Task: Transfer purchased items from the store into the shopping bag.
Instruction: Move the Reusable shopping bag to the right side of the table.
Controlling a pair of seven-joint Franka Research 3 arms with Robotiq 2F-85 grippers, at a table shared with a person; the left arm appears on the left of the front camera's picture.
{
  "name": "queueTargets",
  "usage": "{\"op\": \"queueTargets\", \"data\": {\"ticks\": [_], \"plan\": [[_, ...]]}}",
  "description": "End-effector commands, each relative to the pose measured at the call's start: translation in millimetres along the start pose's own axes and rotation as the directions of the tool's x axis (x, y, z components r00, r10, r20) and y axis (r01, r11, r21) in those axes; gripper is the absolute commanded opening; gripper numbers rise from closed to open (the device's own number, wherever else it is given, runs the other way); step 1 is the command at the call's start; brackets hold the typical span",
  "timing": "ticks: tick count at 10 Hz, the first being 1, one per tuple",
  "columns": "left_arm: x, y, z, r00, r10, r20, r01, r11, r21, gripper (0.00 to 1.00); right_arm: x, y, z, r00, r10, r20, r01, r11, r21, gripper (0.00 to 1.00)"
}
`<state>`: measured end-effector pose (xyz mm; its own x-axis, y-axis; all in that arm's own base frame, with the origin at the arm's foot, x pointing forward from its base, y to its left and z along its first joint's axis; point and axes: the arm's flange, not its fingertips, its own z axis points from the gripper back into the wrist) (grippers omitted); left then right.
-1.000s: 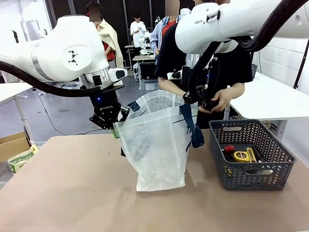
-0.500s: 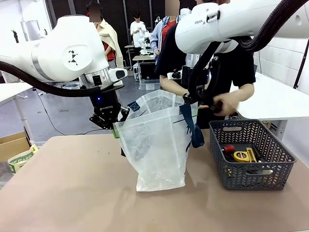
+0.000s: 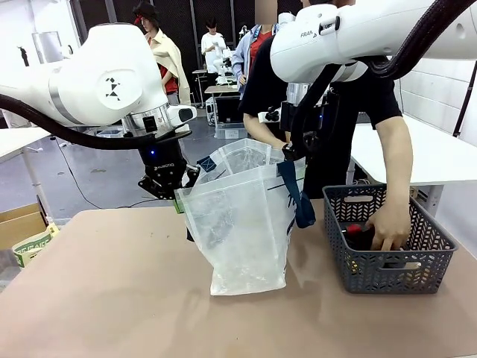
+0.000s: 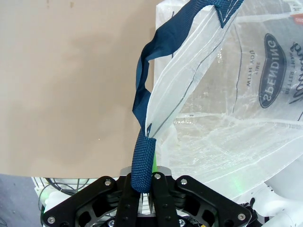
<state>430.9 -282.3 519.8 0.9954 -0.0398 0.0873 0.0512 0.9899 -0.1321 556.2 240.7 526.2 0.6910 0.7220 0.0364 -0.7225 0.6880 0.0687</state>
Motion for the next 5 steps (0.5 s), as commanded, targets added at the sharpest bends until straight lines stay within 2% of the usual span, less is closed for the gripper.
{"op": "queueTargets", "data": {"ticks": [1, 5], "plan": [[-2.5, 7.5, 1.5, 1.000, -0.002, -0.006, 0.002, 1.000, 0.019, 0.00, -1.6, -3.3, -1.5, 1.000, -0.018, -0.007, 0.018, 1.000, -0.003, 0.00], [-2.5, 7.5, 1.5, 1.000, -0.002, -0.006, 0.002, 1.000, 0.019, 0.00, -1.6, -3.3, -1.5, 1.000, -0.018, -0.007, 0.018, 1.000, -0.003, 0.00]]}}
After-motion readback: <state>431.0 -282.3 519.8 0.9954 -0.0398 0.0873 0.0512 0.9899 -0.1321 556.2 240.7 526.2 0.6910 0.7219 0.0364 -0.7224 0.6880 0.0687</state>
